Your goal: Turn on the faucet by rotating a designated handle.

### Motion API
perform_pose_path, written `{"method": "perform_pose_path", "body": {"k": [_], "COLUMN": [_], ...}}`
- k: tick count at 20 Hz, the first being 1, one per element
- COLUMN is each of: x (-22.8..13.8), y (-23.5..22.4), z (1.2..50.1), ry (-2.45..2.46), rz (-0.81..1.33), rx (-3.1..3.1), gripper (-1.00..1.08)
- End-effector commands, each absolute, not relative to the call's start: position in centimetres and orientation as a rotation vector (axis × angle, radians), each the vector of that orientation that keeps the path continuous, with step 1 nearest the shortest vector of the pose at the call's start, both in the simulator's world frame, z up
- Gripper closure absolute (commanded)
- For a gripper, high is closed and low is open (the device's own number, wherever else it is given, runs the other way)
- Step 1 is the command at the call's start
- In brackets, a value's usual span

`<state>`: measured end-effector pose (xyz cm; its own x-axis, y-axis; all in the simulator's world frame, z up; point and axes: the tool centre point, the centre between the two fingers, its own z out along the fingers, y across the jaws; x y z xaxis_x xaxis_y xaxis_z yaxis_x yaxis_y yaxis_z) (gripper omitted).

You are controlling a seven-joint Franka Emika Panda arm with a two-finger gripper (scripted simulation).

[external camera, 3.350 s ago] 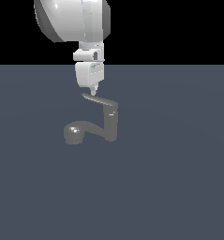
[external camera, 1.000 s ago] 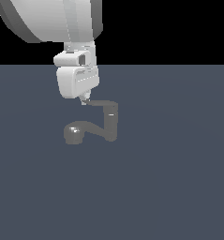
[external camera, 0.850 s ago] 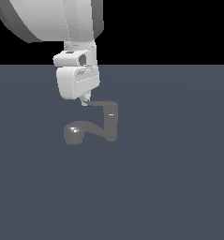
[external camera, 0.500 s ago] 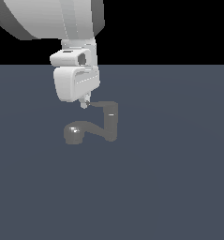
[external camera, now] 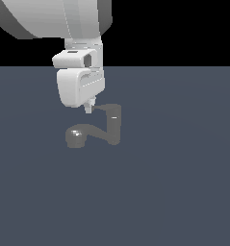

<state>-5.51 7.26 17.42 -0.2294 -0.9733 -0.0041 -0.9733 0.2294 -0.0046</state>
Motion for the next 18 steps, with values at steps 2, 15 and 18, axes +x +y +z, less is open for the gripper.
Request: {"method": "perform_pose_path", "body": {"k": [2, 15, 18], "x": [-6.3, -7.7, -7.3], "y": [4.9, 1.6, -0.1], "z": [17.4, 17.4, 17.4], "ry": [2.476, 2.450, 2.456], "rz": [-0.002, -0.003, -0.002], "rx": [-1.928, -1.959, -1.953], "gripper": [1.08, 1.08, 1.08]}}
